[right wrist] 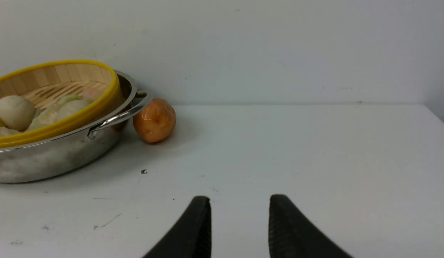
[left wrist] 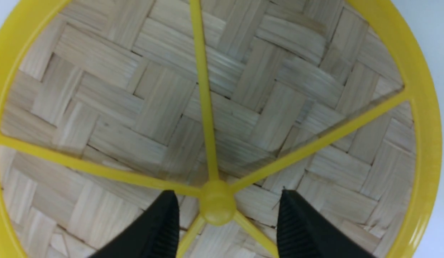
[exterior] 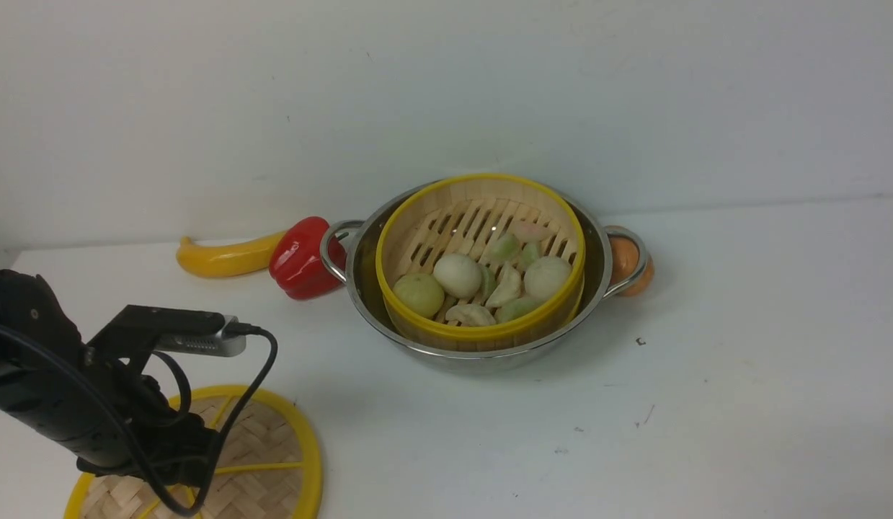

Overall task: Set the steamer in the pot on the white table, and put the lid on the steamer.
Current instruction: 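Grasp the bamboo steamer lid lying on the table by its centre knob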

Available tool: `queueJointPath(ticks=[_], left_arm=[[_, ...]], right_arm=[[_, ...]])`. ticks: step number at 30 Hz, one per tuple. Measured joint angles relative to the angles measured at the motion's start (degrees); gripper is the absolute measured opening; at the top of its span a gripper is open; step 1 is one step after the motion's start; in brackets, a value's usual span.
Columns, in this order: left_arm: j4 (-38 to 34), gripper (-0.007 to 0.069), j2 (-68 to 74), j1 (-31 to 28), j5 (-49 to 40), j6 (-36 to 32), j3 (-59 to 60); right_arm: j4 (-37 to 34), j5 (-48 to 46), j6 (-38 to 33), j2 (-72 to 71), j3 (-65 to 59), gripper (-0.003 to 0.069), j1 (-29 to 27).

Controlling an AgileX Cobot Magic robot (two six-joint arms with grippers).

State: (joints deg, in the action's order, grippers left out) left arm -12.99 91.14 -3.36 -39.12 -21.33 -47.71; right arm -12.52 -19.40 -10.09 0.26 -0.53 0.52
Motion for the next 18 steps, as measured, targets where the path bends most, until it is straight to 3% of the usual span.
queueJointPath(ticks=[13, 18], left_arm=[[0.00, 0.0349, 0.40, 0.00, 1.30, 0.00, 0.00], [0.00, 0.0288, 0.40, 0.00, 1.80, 0.00, 0.00]], right_arm=[[0.00, 0.00, 0.00, 0.00, 0.00, 0.0244, 0.00], [0.00, 0.00, 0.00, 0.00, 0.00, 0.0244, 0.00]])
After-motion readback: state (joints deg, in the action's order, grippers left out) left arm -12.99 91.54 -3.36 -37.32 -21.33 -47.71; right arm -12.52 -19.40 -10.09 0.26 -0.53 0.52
